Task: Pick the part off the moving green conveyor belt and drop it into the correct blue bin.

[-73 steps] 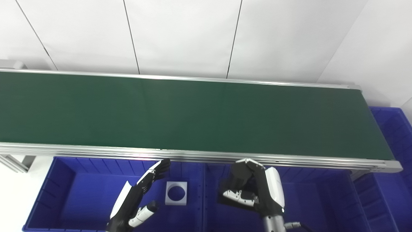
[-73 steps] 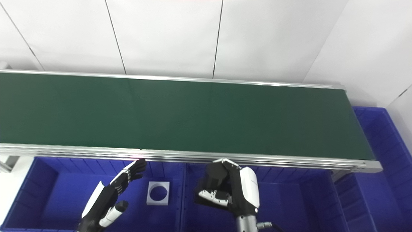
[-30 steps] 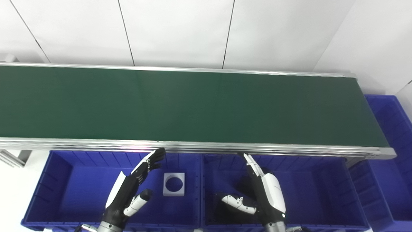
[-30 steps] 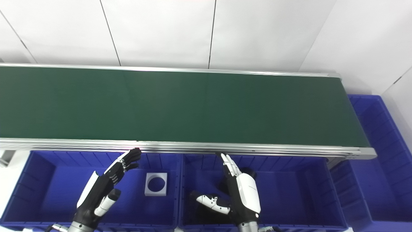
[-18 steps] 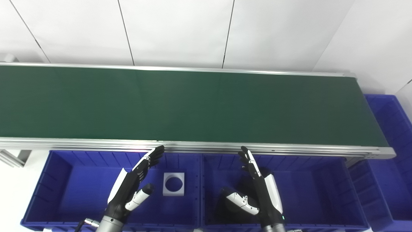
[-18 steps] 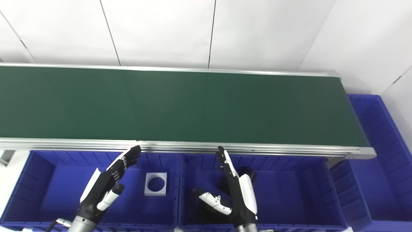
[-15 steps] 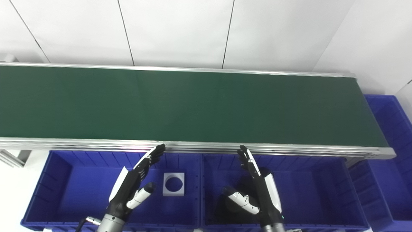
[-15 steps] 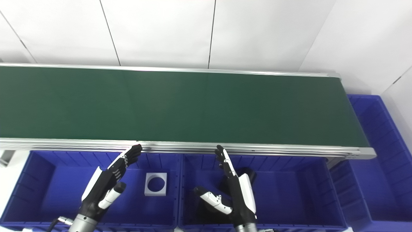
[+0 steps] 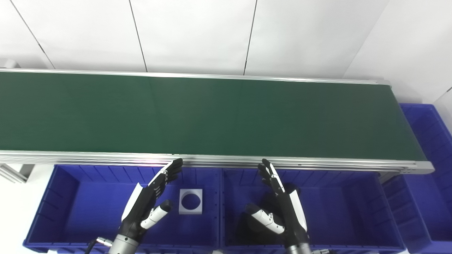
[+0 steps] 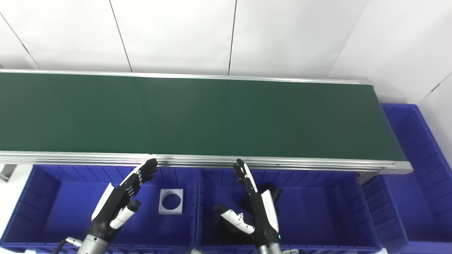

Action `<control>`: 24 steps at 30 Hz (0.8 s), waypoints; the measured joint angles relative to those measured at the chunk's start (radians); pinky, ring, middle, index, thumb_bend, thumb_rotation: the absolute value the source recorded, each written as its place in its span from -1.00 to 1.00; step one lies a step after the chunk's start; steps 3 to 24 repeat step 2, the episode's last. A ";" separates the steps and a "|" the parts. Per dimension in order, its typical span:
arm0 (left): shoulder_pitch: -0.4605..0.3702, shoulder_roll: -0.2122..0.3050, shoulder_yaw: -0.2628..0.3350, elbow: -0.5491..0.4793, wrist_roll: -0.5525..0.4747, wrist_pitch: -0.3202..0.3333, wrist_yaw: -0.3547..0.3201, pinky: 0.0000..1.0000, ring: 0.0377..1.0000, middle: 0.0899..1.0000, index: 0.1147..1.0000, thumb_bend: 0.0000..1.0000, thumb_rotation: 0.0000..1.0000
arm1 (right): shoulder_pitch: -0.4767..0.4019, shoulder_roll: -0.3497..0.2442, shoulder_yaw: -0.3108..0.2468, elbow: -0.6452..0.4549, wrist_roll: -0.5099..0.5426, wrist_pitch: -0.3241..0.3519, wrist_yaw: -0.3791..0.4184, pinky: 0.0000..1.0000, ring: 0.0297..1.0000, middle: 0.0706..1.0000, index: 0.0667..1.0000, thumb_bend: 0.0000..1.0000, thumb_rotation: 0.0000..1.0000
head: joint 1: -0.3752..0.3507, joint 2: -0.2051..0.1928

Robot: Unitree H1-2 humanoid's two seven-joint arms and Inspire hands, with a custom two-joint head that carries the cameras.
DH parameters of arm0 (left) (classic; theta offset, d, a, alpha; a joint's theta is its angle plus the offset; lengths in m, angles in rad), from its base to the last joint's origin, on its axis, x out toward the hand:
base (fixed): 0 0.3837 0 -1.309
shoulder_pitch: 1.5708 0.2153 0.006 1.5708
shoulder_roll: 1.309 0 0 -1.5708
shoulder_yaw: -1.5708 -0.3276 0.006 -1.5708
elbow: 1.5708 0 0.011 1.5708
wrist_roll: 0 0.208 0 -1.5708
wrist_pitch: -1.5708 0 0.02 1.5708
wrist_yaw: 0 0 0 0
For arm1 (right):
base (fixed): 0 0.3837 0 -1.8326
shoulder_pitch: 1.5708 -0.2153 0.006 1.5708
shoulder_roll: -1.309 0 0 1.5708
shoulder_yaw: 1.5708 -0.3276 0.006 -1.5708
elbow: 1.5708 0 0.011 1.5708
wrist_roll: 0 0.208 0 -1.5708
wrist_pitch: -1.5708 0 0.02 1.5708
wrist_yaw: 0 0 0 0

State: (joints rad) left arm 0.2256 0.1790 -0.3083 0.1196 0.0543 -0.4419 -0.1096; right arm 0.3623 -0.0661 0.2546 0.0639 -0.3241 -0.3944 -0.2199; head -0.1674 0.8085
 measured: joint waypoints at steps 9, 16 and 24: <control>0.002 -0.002 -0.008 0.000 0.016 0.000 0.010 0.77 0.81 0.83 0.79 0.40 0.83 | 0.000 0.000 -0.004 0.004 -0.001 -0.001 0.006 0.71 0.79 0.81 0.94 0.51 0.47 | 0.017 -0.009; 0.002 -0.002 -0.008 0.000 0.016 0.000 0.010 0.77 0.81 0.83 0.79 0.40 0.83 | 0.000 0.000 -0.004 0.004 -0.001 -0.001 0.006 0.71 0.79 0.81 0.94 0.51 0.47 | 0.017 -0.009; 0.002 -0.002 -0.008 0.000 0.016 0.000 0.010 0.77 0.81 0.83 0.79 0.40 0.83 | 0.000 0.000 -0.004 0.004 -0.001 -0.001 0.006 0.71 0.79 0.81 0.94 0.51 0.47 | 0.017 -0.009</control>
